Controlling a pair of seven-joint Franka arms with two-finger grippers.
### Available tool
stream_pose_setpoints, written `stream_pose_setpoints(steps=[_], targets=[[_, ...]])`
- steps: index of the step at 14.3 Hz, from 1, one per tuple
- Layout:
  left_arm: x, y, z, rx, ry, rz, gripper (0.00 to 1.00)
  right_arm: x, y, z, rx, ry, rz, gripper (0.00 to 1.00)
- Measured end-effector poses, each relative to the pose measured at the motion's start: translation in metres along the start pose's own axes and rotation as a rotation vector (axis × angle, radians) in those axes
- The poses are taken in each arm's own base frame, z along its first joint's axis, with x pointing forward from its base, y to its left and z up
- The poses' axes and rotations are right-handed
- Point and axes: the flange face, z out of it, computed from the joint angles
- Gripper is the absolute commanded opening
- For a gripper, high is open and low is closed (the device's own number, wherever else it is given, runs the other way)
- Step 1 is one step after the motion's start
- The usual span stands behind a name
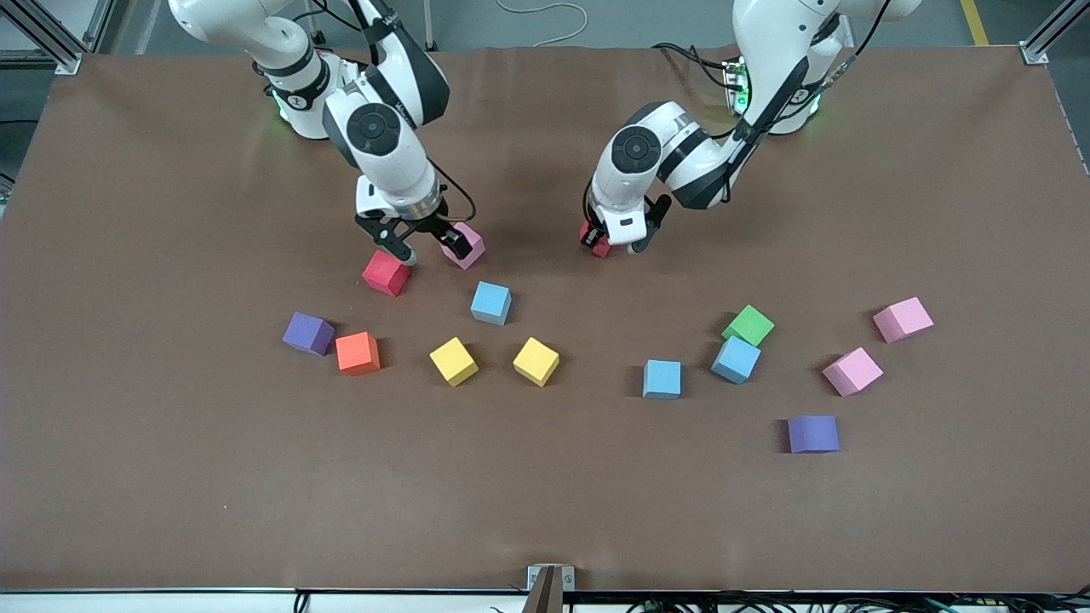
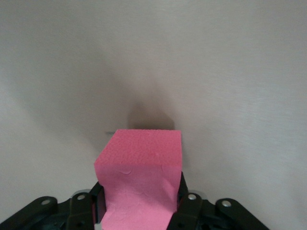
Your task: Arrange 11 blocks into digit 3
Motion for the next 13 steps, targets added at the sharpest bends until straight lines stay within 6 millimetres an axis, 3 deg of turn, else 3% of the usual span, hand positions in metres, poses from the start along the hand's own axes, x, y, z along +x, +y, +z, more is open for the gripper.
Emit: stream_pose_setpoints(steps=[2, 6, 8, 10, 13], targets=[[-0.014, 0.012, -0.013, -0.045, 0.017, 0.076, 0.31, -0.006, 0.003, 0.021, 0.002, 0.008, -0.008, 1.0], [-0.076, 0.026, -0.021, -0.102, 0.101, 0.353, 0.31, -0.012, 0.012, 0.054, 0.004, 0.02, -0.019, 1.0], [-0.104, 0.028, -0.016, -0.065, 0.135, 0.536, 0.31, -0.018, 0.013, 0.069, 0.013, 0.028, -0.029, 0.9], [-0.113, 0.032, -0.014, -0.023, 0.149, 0.724, 0.29, -0.019, 0.013, 0.084, 0.019, 0.035, -0.03, 0.84], [-0.11, 0.037, -0.007, 0.01, 0.146, 0.928, 0.3, -0.019, 0.016, 0.097, 0.007, 0.036, -0.031, 0.45]])
